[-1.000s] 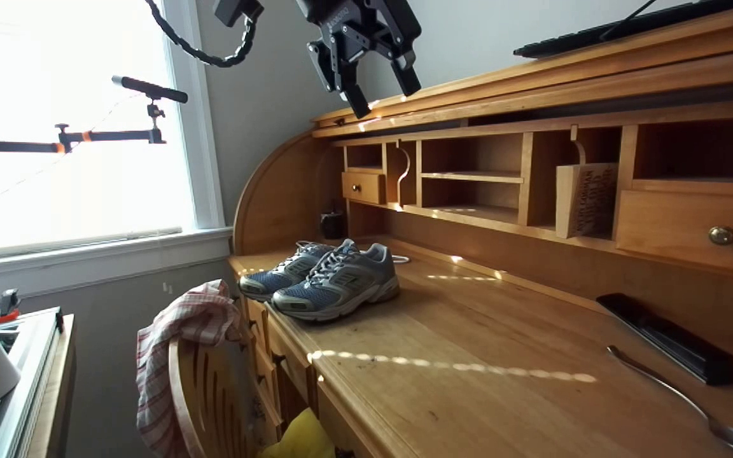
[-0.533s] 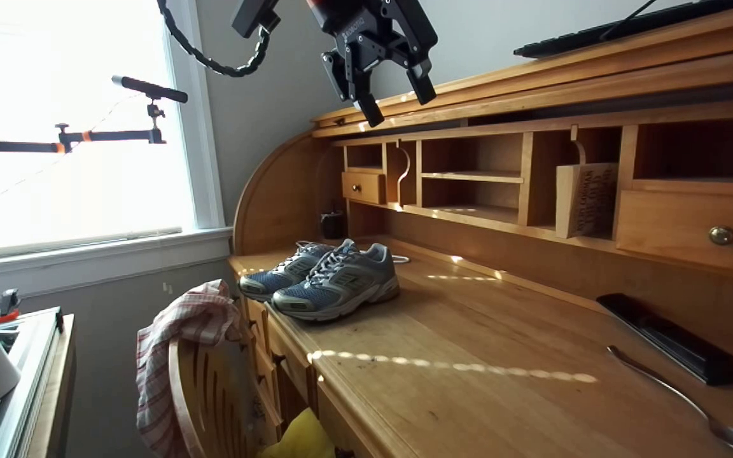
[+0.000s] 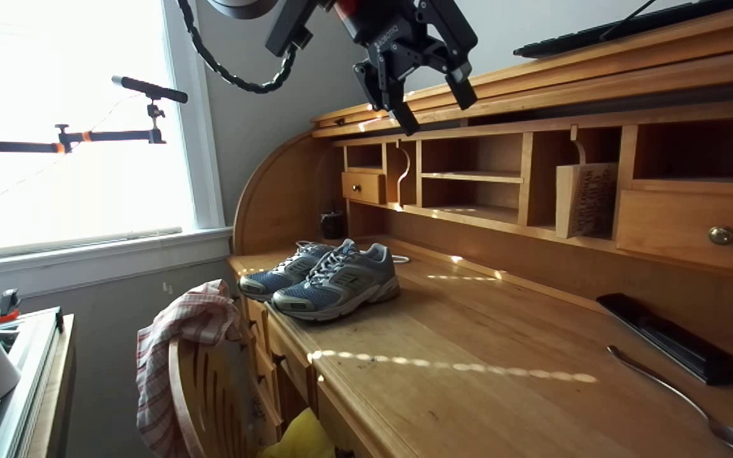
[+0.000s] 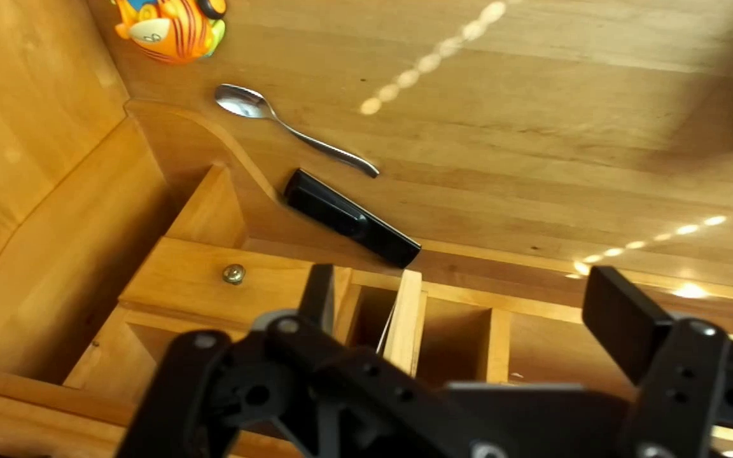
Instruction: Put the white book on top of the cabinet.
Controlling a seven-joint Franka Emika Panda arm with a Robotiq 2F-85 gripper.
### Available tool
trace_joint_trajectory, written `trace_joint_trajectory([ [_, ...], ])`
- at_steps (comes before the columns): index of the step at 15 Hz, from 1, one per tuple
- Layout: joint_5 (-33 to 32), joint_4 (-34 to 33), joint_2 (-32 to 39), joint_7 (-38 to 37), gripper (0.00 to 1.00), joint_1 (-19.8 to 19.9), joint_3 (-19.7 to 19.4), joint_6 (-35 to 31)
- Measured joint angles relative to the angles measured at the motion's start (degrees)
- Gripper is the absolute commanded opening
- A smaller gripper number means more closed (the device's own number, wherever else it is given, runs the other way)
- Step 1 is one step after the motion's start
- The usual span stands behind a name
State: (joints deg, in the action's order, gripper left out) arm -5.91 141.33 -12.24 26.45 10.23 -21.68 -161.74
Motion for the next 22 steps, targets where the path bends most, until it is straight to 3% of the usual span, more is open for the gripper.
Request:
trace_joint_trajectory([
  [5,5.5,-3.7,8.8,1.9,1.0,-1.0,-0.9,-6.2],
  [13,29.8,-10.5,16.9,19.4,1.0,-2.7,3.2,-8.2],
  [17,39.4,-15.2,20.9,29.3,1.0,-1.1,6.0,-8.3],
  [22,44.9,-21.1,27.1,36.9,1.0,2.6,8.4,-8.3],
])
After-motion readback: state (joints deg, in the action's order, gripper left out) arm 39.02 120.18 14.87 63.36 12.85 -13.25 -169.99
